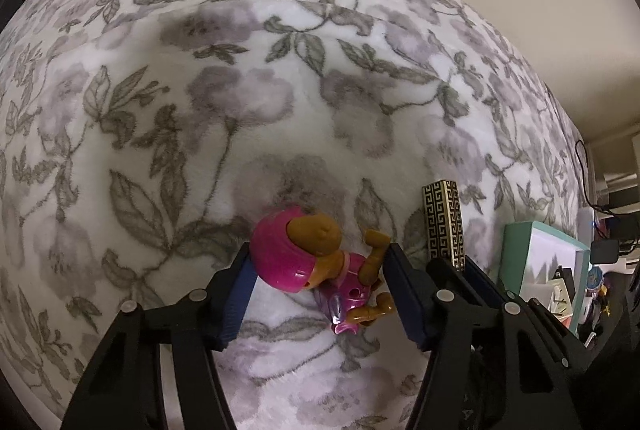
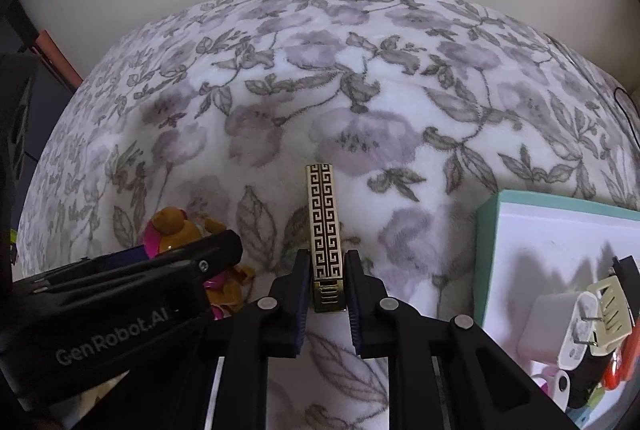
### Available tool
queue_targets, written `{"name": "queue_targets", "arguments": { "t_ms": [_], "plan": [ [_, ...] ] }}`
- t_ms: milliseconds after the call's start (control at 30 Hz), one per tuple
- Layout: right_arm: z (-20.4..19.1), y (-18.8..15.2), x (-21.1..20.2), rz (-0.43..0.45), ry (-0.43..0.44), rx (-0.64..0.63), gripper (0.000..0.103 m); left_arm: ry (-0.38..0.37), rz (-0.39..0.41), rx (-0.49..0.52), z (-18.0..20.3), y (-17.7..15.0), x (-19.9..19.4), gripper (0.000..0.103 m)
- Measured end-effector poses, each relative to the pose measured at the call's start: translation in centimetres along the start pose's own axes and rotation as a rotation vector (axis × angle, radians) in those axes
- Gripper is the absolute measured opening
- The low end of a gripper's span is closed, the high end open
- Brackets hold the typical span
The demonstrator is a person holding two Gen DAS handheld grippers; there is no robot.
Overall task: Organize rigid objects
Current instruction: 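Grasp gold patterned strip with right gripper while left gripper grasps pink-haired figure, then carry pink-haired figure with left tool while right tool carries gold strip to tray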
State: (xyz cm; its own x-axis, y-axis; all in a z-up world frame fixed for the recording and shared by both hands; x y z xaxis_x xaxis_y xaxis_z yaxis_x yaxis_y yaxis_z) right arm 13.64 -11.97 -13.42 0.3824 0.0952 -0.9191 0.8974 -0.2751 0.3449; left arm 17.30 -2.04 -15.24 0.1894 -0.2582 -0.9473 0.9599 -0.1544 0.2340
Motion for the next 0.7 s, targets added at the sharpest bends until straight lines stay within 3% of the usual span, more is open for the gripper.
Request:
{"name": "queue_targets", "arguments": {
  "t_ms": [300,700],
  "plan": [
    [1.6,-0.8,-4.4,0.034,0.032,0.052,0.017,-0.034,0.043,0.016,2.1,-0.5,-2.0,0.064],
    [7.2,-2.3,-12.2,0.118,0.046,0.176,0.017,-0.08,0.173,0.193,9.5,-2.9,-8.6,0.064]
  ]
}}
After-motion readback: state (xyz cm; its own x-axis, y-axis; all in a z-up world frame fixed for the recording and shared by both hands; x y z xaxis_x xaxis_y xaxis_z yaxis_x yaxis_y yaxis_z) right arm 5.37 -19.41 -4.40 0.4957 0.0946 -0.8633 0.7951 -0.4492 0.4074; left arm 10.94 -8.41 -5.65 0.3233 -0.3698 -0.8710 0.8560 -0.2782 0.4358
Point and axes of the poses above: each gripper's, at about its wrist camera, not at the fingertips, and x roughly the way its jaws point, z to its right, y to its top, the point moved 7 cm from there along x, roughly the way its jaws point, and after that the axes turned 13 degrees about x, right-handed, at the moved point
